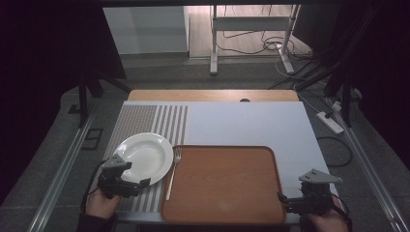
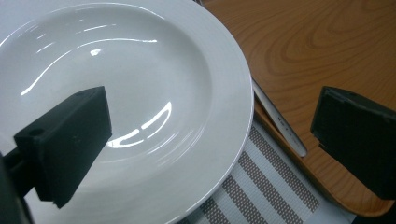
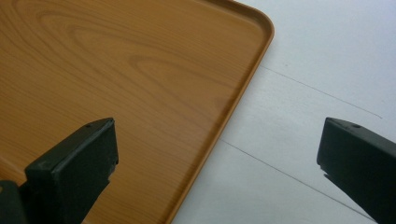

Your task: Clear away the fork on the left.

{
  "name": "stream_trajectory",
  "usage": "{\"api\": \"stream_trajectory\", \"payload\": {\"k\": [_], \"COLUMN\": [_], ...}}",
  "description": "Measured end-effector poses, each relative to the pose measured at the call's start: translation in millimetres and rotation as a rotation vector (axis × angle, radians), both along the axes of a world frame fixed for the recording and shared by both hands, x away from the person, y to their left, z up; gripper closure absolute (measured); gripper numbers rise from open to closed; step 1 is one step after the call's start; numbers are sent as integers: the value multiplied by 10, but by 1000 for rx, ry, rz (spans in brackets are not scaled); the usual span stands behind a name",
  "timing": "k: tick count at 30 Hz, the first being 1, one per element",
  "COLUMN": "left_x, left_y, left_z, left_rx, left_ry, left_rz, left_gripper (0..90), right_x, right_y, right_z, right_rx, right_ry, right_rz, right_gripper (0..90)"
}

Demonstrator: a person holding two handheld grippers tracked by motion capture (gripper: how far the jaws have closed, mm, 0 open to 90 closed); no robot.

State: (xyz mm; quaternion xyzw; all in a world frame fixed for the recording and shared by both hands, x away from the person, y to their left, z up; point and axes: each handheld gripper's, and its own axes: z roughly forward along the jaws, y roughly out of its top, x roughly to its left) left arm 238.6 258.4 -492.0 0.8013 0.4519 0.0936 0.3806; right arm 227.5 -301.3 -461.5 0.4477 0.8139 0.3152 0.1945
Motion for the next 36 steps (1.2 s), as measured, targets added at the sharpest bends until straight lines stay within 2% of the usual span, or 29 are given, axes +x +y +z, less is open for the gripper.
{"api": "stream_trajectory", "payload": {"k": [3, 10, 20, 30, 36], "left_x": [-30, -95, -166, -231, -218], "left_y": [26, 92, 133, 171, 144], "left_z": [-12, 9, 25, 31, 28], "left_rx": [6, -6, 9, 44, 63], "left_ry": [7, -9, -12, 0, 11], "left_rz": [4, 20, 31, 44, 43], "left_gripper": [0, 0, 0, 0, 0], "right_x": [0, 0, 0, -3, -1], "right_y": [-3, -3, -2, 1, 1], "right_z": [0, 0, 0, 1, -4], "right_rx": [1, 0, 0, -4, -10], "right_ry": [1, 2, 2, 1, 1], "right_rz": [-1, -2, -2, -3, -1], "right_gripper": [0, 0, 0, 0, 0]}}
